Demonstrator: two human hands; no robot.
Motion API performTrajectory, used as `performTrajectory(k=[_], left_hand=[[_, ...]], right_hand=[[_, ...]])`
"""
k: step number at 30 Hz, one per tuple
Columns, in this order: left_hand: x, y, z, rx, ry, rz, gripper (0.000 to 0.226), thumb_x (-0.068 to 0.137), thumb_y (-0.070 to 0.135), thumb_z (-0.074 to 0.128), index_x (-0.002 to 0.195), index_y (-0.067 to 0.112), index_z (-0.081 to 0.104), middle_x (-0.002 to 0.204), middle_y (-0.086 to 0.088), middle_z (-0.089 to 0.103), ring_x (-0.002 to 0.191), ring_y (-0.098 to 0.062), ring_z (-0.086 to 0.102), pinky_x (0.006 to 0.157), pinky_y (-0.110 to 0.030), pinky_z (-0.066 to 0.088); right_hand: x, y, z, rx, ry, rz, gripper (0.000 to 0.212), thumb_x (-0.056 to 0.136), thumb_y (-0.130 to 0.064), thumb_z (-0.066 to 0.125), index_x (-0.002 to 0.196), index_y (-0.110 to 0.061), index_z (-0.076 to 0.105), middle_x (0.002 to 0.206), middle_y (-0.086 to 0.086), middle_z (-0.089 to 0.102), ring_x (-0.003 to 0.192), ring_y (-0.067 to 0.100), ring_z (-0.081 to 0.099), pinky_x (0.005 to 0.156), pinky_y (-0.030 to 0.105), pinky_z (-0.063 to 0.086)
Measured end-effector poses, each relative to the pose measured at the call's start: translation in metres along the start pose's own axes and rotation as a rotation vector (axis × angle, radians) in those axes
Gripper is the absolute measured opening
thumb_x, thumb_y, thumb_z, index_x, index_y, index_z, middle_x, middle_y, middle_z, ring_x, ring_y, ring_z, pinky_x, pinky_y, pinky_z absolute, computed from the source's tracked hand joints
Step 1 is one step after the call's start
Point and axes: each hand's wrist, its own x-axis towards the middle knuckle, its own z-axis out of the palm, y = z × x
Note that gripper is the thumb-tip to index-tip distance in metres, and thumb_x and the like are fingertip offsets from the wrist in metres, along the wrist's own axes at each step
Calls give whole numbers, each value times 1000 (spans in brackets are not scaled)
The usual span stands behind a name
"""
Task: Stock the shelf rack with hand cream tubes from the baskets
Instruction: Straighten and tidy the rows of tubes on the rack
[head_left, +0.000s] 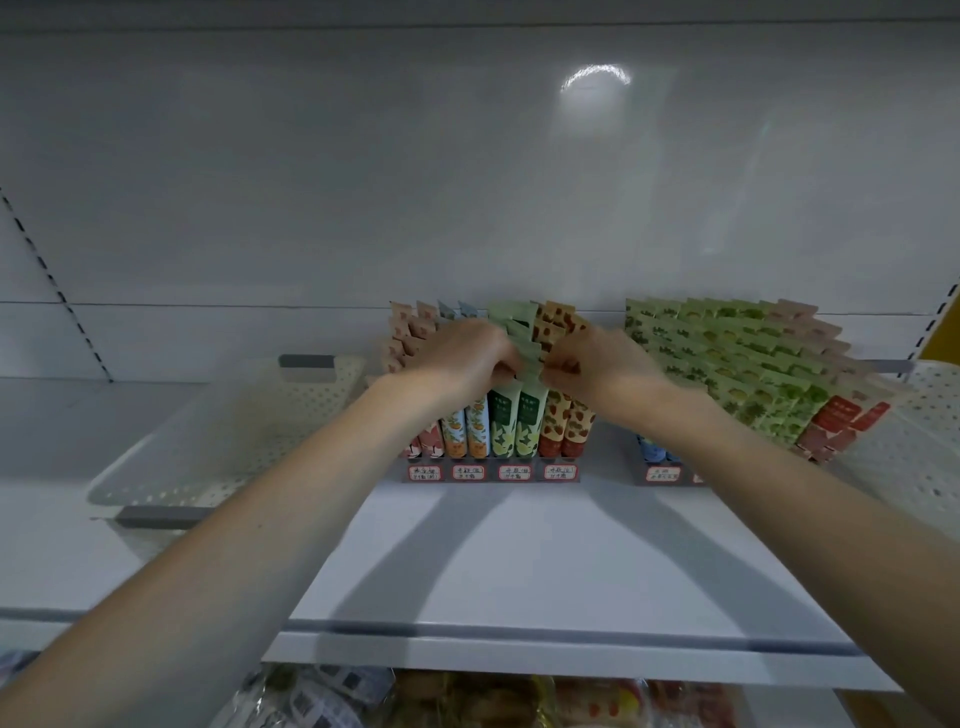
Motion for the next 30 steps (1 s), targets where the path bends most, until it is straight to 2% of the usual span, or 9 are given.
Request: performTrajectory(k=[3, 9, 17, 20, 23, 26, 30], left_hand=[[5, -1, 4, -10, -28, 14, 23, 90, 7, 59, 107, 18, 71, 108, -2, 68, 101, -23, 60, 92, -31, 45], [10, -5, 6, -26, -8, 25, 24, 91, 3, 57, 107, 14, 70, 112, -5, 68, 105, -23, 61, 94, -33, 46], [11, -7, 7, -34, -9, 45, 24, 90, 2, 56, 108, 12, 70, 114, -6, 67, 107, -22, 60, 95, -33, 45], [11, -8, 3, -62, -16, 46, 24, 90, 2, 56, 107, 12, 71, 111, -4, 68, 104, -21, 61, 89, -28, 44], [10, -14, -11, -121, 63, 35, 20, 91, 6, 56, 105, 9, 70, 107, -5, 69, 99, -19, 62, 83, -23, 40], [13, -21, -21, -103, 121, 17, 19, 90, 7, 57, 104, 7, 71, 106, -7, 69, 98, -21, 61, 85, -26, 42], [22, -25, -17, -54, 37, 28, 20, 89, 9, 59, 106, 9, 70, 109, -5, 68, 99, -21, 61, 83, -24, 41]], right_hand=[[5, -3, 6, -60, -15, -3, 21, 95, -25, 50, 102, -14, 67, 97, 6, 66, 86, 24, 61, 66, 29, 43], [11, -2, 14, -82, -8, -3, 20, 93, -19, 52, 104, -15, 68, 103, 6, 67, 92, 25, 62, 79, 39, 53], [12, 0, 14, -83, -19, -5, 20, 93, -16, 50, 103, -16, 67, 101, 6, 67, 90, 25, 62, 74, 36, 52], [11, 0, 11, -45, -31, -11, 18, 92, -15, 51, 100, -14, 68, 98, 5, 67, 87, 24, 62, 75, 36, 52], [13, 2, 2, 34, -1, -20, 20, 92, -14, 50, 93, -9, 70, 91, 5, 68, 81, 22, 62, 74, 36, 54], [20, 8, -10, 124, 74, -20, 18, 91, -10, 53, 96, -7, 69, 87, 1, 63, 77, 18, 59, 76, 34, 54], [30, 11, -11, 108, 51, -57, 17, 89, -9, 54, 95, -6, 69, 91, 3, 63, 77, 16, 56, 74, 32, 51]])
